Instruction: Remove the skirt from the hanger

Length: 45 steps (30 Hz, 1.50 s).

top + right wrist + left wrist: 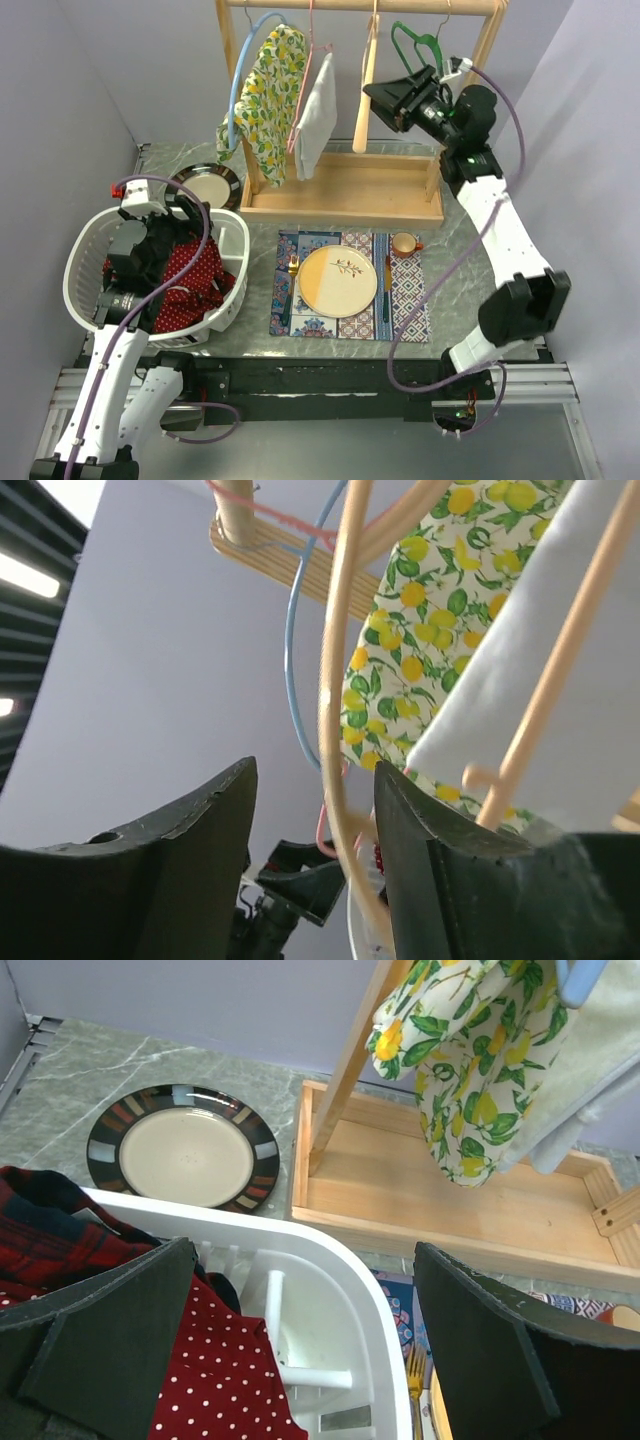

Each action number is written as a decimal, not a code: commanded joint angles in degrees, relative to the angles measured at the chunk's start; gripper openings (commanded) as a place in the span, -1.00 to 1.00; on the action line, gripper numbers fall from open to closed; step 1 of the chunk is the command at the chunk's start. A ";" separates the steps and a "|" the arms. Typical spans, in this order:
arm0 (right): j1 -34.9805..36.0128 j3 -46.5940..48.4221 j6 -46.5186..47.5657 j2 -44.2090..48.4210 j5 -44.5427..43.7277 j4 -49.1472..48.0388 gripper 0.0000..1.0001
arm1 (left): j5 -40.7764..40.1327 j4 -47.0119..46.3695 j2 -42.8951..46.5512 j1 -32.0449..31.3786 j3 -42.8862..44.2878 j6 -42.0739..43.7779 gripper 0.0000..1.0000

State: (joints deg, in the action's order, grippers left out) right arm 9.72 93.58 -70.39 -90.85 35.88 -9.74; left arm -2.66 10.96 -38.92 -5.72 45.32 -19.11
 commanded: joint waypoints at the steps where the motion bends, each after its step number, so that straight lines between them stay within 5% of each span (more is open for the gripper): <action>1: -0.22 -3.65 11.82 10.59 -5.79 10.77 0.18 | 3.00 -2.08 0.42 -0.09 0.03 1.10 0.94; 9: 3.99 -2.88 23.97 23.17 -20.13 27.38 0.23 | 8.98 -4.37 1.47 -0.09 -1.02 0.31 0.94; 16: 14.97 2.13 27.76 22.74 -28.40 28.64 0.22 | 8.02 -5.25 2.00 -0.17 -1.90 -1.36 0.94; 27: 27.45 13.37 32.50 9.74 -41.84 27.67 0.18 | 5.47 -4.72 2.35 -0.26 -2.52 -2.51 0.93; 45: 27.90 27.43 31.46 -10.04 -44.23 21.96 0.16 | 7.84 -4.54 5.17 -0.17 -2.61 -3.38 0.93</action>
State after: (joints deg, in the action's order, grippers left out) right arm 37.63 116.29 -38.70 -97.58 -8.01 16.62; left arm 3.73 8.36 -34.09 -5.72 42.61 -21.91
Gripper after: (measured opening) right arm 0.581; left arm 0.969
